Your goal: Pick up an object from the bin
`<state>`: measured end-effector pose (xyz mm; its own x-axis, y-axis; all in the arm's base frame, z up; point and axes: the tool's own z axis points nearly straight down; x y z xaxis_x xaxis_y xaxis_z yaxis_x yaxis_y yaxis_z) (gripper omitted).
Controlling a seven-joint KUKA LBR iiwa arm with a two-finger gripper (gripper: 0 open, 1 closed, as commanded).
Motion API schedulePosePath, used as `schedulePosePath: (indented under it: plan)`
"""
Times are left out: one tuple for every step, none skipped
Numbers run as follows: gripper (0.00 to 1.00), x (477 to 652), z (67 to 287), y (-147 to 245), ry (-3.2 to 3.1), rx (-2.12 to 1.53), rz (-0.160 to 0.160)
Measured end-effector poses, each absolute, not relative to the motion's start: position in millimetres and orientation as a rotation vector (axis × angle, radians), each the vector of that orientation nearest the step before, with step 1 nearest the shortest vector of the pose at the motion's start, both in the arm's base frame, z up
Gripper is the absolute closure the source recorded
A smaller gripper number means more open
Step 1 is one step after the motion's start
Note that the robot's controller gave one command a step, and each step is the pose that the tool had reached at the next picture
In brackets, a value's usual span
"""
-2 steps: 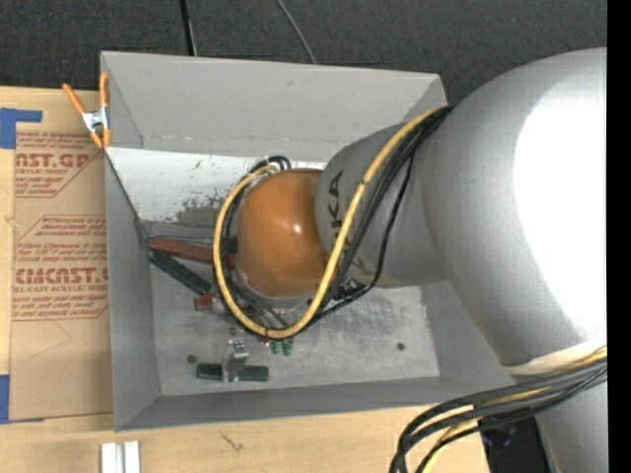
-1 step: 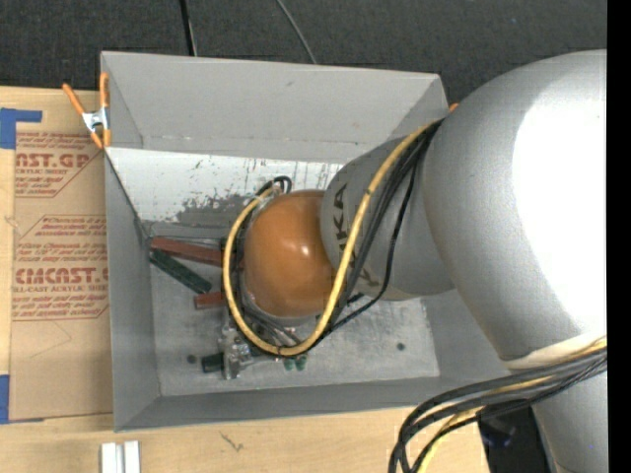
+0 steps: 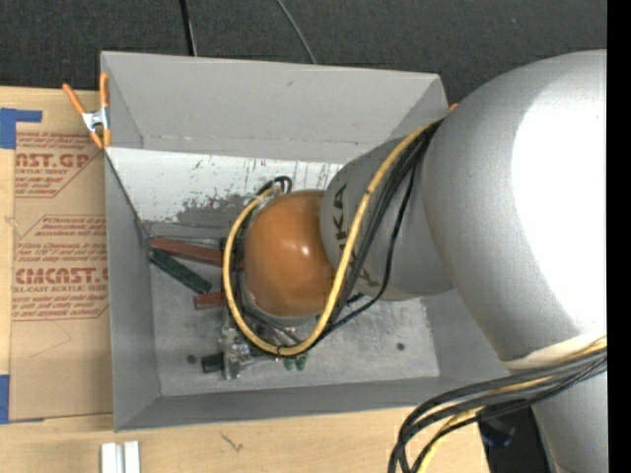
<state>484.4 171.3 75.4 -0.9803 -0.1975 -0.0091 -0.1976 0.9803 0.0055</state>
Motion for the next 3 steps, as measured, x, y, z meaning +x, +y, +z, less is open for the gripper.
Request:
schedulePosePath:
  plan:
    - [1.0, 483.7, 78, 171, 3.121, -0.316, 0.008]
    - [1.0, 484.9, 127, 170, 3.118, -0.363, 0.001]
    - [1.0, 504.5, 219, 168, 3.089, -0.561, 0.003]
